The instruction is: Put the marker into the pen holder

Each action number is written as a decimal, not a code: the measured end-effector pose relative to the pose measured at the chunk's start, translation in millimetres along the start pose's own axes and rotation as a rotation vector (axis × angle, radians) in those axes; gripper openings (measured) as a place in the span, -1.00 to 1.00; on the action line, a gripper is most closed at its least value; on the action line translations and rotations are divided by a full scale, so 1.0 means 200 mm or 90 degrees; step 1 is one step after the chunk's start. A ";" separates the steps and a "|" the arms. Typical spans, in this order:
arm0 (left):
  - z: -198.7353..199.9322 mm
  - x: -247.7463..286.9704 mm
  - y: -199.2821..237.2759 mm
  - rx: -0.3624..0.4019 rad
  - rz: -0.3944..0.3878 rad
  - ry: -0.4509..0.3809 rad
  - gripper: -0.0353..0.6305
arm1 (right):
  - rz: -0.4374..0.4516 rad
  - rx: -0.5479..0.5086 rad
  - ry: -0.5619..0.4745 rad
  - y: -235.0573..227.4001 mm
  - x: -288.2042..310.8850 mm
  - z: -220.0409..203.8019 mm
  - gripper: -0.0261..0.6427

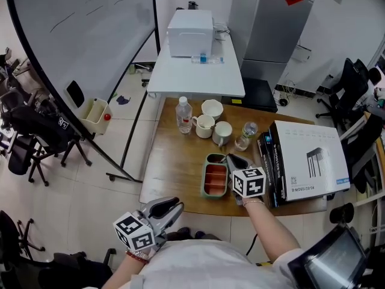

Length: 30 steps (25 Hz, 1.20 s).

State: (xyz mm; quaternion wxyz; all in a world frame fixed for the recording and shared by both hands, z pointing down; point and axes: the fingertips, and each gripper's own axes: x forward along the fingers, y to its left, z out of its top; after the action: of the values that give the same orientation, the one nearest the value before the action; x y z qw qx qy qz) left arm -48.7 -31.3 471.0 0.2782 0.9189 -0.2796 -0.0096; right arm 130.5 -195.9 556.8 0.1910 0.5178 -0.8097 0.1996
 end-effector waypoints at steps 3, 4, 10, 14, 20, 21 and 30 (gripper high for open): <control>0.00 0.02 -0.02 -0.001 -0.004 0.010 -0.65 | 0.016 -0.020 -0.013 0.04 -0.03 0.03 -0.85; 0.00 0.03 -0.02 -0.001 -0.007 0.013 -0.65 | 0.019 -0.025 -0.017 0.06 -0.04 0.04 -0.85; -0.01 0.05 -0.04 -0.002 -0.020 0.019 -0.65 | 0.035 -0.047 -0.084 0.13 -0.21 0.17 -0.86; -0.03 0.06 -0.03 -0.005 -0.029 0.016 -0.65 | 0.048 -0.048 -0.127 0.18 -0.33 0.26 -0.86; -0.02 0.08 -0.05 -0.007 -0.040 0.025 -0.65 | 0.060 -0.017 -0.139 0.21 -0.37 0.25 -0.86; -0.02 0.08 -0.05 -0.007 -0.041 0.025 -0.65 | 0.059 -0.019 -0.133 0.21 -0.35 0.23 -0.86; -0.04 0.05 -0.02 -0.013 -0.035 0.009 -0.65 | 0.051 0.041 -0.054 0.13 -0.12 -0.11 -0.86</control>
State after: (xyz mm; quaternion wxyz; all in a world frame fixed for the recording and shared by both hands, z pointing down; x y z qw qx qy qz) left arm -36.8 -29.6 476.1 0.2890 0.9233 -0.2524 -0.0138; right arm 117.3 -156.4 560.3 0.1317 0.4988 -0.8303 0.2109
